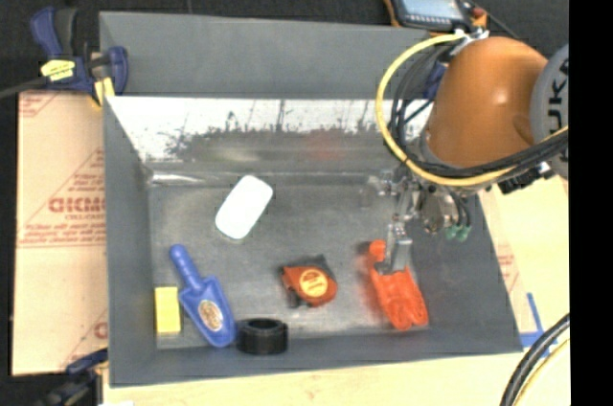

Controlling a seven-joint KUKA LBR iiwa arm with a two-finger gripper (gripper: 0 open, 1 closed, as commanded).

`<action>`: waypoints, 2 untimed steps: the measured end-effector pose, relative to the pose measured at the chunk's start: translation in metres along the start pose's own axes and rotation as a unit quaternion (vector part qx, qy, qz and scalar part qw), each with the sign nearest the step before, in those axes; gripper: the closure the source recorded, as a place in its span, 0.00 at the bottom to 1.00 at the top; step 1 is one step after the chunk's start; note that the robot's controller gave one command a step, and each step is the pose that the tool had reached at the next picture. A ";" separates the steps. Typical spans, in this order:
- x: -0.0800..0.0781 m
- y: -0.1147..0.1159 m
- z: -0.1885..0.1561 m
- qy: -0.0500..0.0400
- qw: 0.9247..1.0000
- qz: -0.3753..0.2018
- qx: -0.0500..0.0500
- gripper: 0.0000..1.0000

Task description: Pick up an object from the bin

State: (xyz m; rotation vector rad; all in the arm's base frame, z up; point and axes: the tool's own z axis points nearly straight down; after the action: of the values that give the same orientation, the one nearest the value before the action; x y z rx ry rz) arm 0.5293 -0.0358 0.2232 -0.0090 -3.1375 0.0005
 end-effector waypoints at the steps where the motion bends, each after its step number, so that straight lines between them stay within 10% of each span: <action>1: -0.001 0.000 -0.005 -0.004 1.000 -0.001 0.000 0.00; 2: 0.000 0.028 0.071 -0.006 1.000 0.018 -0.001 0.00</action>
Offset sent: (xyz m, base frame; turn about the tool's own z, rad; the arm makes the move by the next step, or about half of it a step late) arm -0.0045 0.0566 -0.1532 0.0774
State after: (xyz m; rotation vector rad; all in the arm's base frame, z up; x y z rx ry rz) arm 0.5292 -0.0082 0.1520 -0.0648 -3.1491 -0.0014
